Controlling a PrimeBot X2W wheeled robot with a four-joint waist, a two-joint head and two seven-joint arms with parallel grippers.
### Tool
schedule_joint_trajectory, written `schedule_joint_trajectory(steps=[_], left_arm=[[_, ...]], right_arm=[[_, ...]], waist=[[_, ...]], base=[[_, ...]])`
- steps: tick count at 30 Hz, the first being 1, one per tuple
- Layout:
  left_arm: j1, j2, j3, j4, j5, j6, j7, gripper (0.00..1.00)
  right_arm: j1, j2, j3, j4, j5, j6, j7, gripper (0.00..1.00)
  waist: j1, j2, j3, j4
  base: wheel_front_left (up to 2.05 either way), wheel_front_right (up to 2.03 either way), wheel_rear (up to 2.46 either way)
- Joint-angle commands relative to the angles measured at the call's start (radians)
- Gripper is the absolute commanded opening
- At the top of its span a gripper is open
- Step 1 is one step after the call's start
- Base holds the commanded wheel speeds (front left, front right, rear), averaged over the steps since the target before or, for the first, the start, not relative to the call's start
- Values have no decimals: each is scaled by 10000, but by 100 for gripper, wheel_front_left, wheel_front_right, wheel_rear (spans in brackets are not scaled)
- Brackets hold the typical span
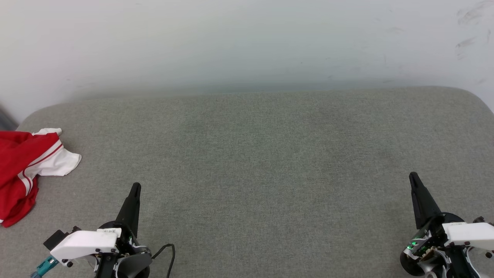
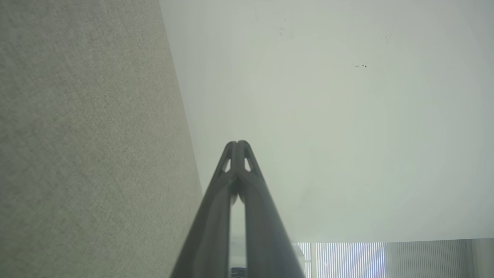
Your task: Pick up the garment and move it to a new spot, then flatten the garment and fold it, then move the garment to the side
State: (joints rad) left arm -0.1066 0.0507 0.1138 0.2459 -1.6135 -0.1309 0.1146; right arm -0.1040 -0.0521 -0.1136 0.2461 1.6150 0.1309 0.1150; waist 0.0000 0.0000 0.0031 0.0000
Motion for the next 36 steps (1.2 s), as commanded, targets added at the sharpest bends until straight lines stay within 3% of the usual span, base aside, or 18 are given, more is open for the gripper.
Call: schedule_joint_trajectory(steps=[1, 30, 31, 36], left_arm=[[-71, -8, 17, 2, 14, -31, 9, 0], [-71, -8, 15, 2, 14, -31, 8, 0], [35, -6, -18, 63, 2, 2, -13, 100], [244, -28, -84, 129, 32, 4, -123, 100]], right_arm=[[-118, 27, 5, 2, -43, -3, 2, 0], [-118, 27, 5, 2, -43, -3, 2, 0], [44, 2, 9, 63, -4, 0, -12, 100], [253, 10, 48, 209, -64, -2, -121, 100]], waist=[[0, 0, 0, 0], [0, 0, 0, 0], [0, 0, 0, 0], [0, 0, 3, -2]], base=[[0, 0, 0], [0, 0, 0], [0, 0, 0], [0, 0, 0]])
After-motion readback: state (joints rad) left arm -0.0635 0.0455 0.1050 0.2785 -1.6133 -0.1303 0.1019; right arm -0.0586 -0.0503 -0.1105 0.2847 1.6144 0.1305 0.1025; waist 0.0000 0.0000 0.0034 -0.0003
